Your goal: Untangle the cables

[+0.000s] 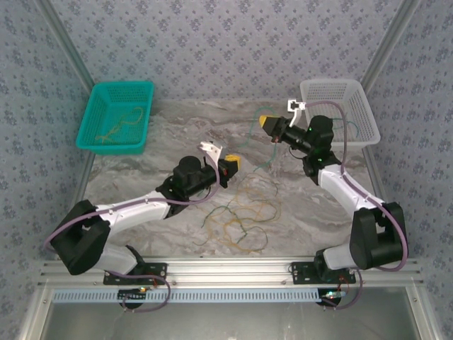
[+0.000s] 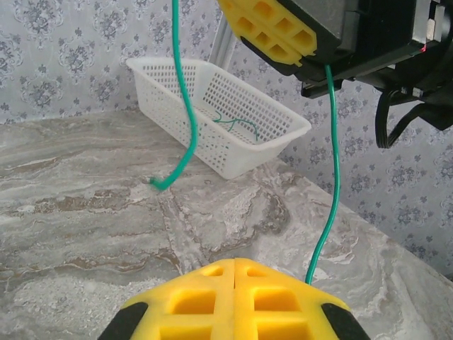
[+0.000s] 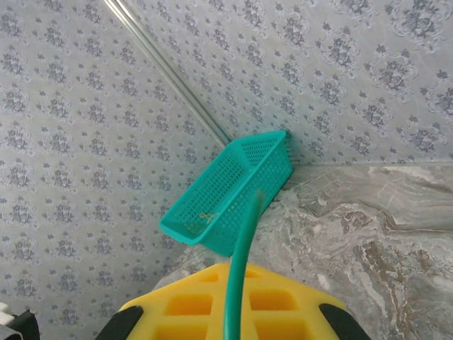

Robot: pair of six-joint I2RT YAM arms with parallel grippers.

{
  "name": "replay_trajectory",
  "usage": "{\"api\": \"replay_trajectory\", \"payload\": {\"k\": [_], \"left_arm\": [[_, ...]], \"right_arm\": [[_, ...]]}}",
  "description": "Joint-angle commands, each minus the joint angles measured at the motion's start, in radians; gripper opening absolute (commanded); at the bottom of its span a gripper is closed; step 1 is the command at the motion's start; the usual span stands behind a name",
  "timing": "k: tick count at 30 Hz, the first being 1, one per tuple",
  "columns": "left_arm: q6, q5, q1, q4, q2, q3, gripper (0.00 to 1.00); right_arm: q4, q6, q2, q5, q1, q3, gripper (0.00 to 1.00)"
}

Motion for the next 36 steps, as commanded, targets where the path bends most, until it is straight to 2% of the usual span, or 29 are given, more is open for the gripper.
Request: {"api": "replay_trajectory", "payload": {"k": [1,2,4,7,12,18,21,25,29,33,36], "left_arm": [[-0.008,-0.011,0.004,0.043,-0.006,-0.005,0.0],[-0.01,-0.025,0.004,0.047,-0.011,-0.01,0.01],[-0.012,-0.073,0.005,0.037,-0.033,-0.023,0.16],[-0.014,-0.152,0.012,0.026,-0.077,-0.05,0.23],[-0.011,-0.228,0.03,-0.031,-0.134,-0.077,0.24],[-0.024,-0.267,0.038,-0.048,-0.176,-0.104,0.25],[-0.025,-0.268,0.036,-0.072,-0.191,-0.103,0.26],[-0.025,-0.267,0.037,-0.088,-0.209,-0.109,0.26],[-0.022,-0.277,0.039,-0.1,-0.217,-0.112,0.26],[-0.018,-0.279,0.041,-0.1,-0.218,-0.108,0.26],[-0.012,-0.276,0.043,-0.104,-0.217,-0.104,0.26]], "right_arm": [[-0.009,0.017,-0.043,0.037,-0.022,-0.005,0.0],[-0.048,0.005,-0.056,0.065,-0.027,-0.005,0.0],[-0.139,-0.06,-0.082,0.141,-0.045,-0.006,0.0],[-0.154,-0.056,-0.106,0.201,-0.118,-0.029,0.0],[-0.171,-0.018,-0.088,0.337,-0.275,-0.027,0.0],[-0.081,0.088,0.067,0.491,-0.429,0.012,0.0],[-0.01,0.157,0.193,0.498,-0.502,0.077,0.0],[-0.058,0.239,0.393,0.476,-0.565,0.265,0.0],[-0.096,0.272,0.532,0.482,-0.573,0.444,0.0],[-0.215,0.231,0.632,0.607,-0.544,0.595,0.0],[-0.265,0.212,0.721,0.633,-0.524,0.706,0.0]]}}
